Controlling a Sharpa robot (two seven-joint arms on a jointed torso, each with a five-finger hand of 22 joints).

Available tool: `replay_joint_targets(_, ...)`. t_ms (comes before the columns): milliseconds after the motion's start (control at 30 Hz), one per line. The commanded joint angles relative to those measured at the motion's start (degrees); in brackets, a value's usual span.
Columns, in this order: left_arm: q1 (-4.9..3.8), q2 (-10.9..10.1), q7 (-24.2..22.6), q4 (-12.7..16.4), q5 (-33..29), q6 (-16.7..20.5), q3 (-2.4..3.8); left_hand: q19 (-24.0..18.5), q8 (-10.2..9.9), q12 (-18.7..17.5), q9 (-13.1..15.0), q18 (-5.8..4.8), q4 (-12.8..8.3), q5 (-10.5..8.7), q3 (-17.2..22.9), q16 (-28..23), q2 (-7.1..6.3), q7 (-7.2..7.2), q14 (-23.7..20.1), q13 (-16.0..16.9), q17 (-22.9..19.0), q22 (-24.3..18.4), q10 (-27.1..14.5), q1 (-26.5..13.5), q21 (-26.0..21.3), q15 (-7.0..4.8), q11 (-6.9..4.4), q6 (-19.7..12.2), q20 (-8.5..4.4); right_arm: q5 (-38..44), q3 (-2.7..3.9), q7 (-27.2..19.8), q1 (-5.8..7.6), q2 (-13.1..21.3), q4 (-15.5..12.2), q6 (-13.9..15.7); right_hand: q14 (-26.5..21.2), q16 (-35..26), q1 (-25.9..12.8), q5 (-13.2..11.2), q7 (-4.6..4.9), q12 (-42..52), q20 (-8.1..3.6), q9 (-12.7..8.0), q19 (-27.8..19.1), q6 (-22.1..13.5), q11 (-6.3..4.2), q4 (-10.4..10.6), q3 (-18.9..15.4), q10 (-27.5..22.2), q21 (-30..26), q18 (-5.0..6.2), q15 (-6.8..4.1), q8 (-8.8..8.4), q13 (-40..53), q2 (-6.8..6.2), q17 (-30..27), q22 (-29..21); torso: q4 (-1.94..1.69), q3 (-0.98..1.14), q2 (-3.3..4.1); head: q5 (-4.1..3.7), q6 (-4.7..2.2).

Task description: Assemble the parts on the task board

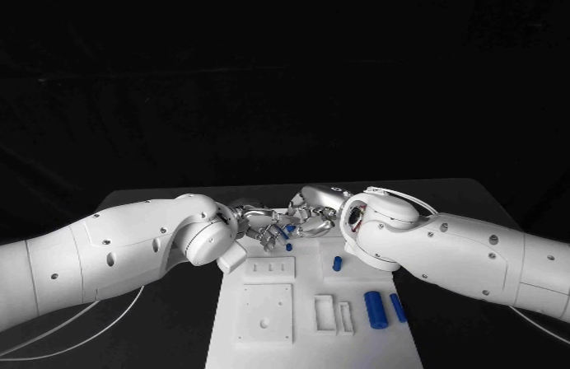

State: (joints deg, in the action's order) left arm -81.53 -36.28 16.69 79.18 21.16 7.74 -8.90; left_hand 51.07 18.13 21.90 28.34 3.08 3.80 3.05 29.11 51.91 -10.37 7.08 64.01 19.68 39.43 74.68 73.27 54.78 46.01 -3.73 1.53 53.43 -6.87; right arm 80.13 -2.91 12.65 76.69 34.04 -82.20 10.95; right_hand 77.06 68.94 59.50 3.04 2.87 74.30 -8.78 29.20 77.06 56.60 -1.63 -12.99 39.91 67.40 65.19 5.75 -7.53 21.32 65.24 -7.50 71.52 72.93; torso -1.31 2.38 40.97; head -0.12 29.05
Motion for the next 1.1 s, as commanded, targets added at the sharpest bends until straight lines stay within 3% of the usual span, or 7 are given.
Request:
replay_joint_targets(33, -0.14, 0.18, -1.41, 0.35, -0.5, -1.03, 0.18, -0.35, 0.12, -0.32, 0.11, 0.47, -0.75, -0.23, -0.49, 0.43, 1.47, 0.17, -0.45, 0.12, -0.15, -0.1, -0.44, 0.48, 0.36, -0.06, -0.16, 0.17, -2.42, -0.06, -0.14, -0.7, -0.19, -0.14, -0.1, -1.47, 0.02, -0.34, 0.39, -0.19, 1.83, -0.33, -0.03, -0.08, 0.45, 2.35, -0.04, 0.15, 0.35, -0.1, -0.19, 9.25, -0.22, 0.1, -0.05, -0.11, -0.09, -0.09, 0.02, 0.0, 0.02, -0.06, 0.05)
replay_joint_targets(267, -0.14, -0.05, -2.35, -0.05, -1.43, -1.29, 0.18, -0.58, 0.2, -0.47, 0.21, 0.43, -3.32, -0.21, -1.38, 0.71, 4.54, 0.05, -0.54, 0.22, -0.53, -0.31, -0.38, 2.33, 0.52, -0.08, -0.21, 0.45, -2.41, -0.08, -0.24, -0.74, -0.32, -0.11, 0.15, -2.1, 0.01, -0.38, 0.39, -0.19, 1.84, -0.38, -0.02, -0.07, 0.45, 2.35, -0.03, 0.14, 0.37, -0.15, -0.21, 9.25, -0.22, 0.08, -0.09, -0.1, -0.12, -0.1, -0.05, 0.01, 0.01, 0.01, 0.12)
replay_joint_targets(500, -0.13, 0.28, -2.89, -1.07, -1.45, -2.5, 0.17, -0.76, 0.46, -0.64, 0.35, 0.32, -5.38, -0.21, -1.6, 0.85, 6.33, -0.19, -0.67, 0.28, -0.9, -0.58, -0.41, 3.45, 0.57, -0.02, -0.25, 1.14, -2.36, -0.11, -0.28, -0.74, -0.41, -0.18, 0.14, -2.26, 0.03, -0.37, 0.37, -0.19, 1.84, -0.4, -0.01, -0.05, 0.45, 2.37, -0.03, 0.14, 0.38, -0.15, -0.22, 9.25, -0.22, 0.08, -0.09, -0.09, -0.11, -0.11, -0.03, 0.01, 0.01, 0.07, 0.06)
replay_joint_targets(600, -0.11, 0.61, -2.98, -1.91, -1.46, -3.13, 0.16, -0.91, 0.85, -0.51, 0.53, 0.2, -7.5, 0.06, -1.33, 1.07, 8.38, -0.57, -0.63, 0.44, -1.21, -0.75, 0.06, 4.34, 0.69, -0.06, -0.49, 2.18, -2.36, -0.11, -0.28, -0.73, -0.41, -0.1, 0.1, -2.34, 0.02, -0.39, 0.35, -0.19, 1.84, -0.43, -0.01, -0.04, 0.44, 2.37, -0.03, 0.14, 0.38, -0.18, -0.23, 9.25, -0.21, 0.07, -0.12, -0.08, -0.14, -0.12, -0.02, 0.01, 0.04, 0.19, 0.14)
replay_joint_targets(700, -0.09, 0.66, -3.06, -2.22, -1.46, -3.57, 0.14, -1.01, 1.18, -0.42, 0.82, 0.06, -9.8, 0.13, -1.02, 1.28, 9.57, -0.95, -0.63, 0.57, -1.58, -0.96, 0.53, 4.59, 0.85, -0.07, -0.71, 3.23, -2.4, -0.11, -0.28, -0.67, -0.41, -0.03, 0.02, -2.33, 0.03, -0.38, 0.35, -0.19, 1.84, -0.44, 0.0, -0.04, 0.44, 2.37, -0.03, 0.14, 0.39, -0.18, -0.23, 9.25, -0.21, 0.07, -0.12, -0.07, -0.12, -0.12, 0.0, 0.04, 0.11, 0.12, 0.16)
replay_joint_targets(867, -0.01, 0.95, -3.3, -2.84, -1.39, -3.18, 0.09, -0.93, 1.19, -0.52, 1.04, -0.04, -12.55, 0.08, 0.74, 1.59, 10.43, -1.23, -0.58, 0.62, -2.06, -1.35, 0.91, 5.33, 1.05, -0.14, -0.83, 3.92, -2.49, -0.09, -0.28, -0.64, -0.41, -0.03, -0.03, -2.29, 0.01, -0.43, 0.3, -0.19, 1.85, -0.51, 0.01, -0.03, 0.44, 2.37, -0.02, 0.15, 0.38, -0.27, -0.25, 9.25, -0.21, 0.05, -0.21, -0.07, -0.17, -0.13, 0.01, 0.03, 0.06, 0.14, 0.21)
replay_joint_targets(1100, -0.01, 1.03, -3.2, -2.88, -1.04, -3.53, 0.07, -0.64, 1.05, -0.75, 1.27, -0.2, -13.3, -0.09, 4.18, 1.88, 9.74, -1.25, -0.48, 0.6, -2.51, -1.75, 1.21, 5.41, 1.31, -0.12, -0.83, 4.12, -2.49, -0.09, -0.28, -0.63, -0.41, -0.06, -0.15, -2.14, 0.0, -0.47, 0.26, -0.19, 1.85, -0.59, 0.02, -0.01, 0.44, 2.37, -0.02, 0.16, 0.37, -0.35, -0.26, 9.25, -0.21, 0.04, -0.29, -0.07, -0.2, -0.14, -0.02, 0.04, 0.04, 0.13, 0.32)
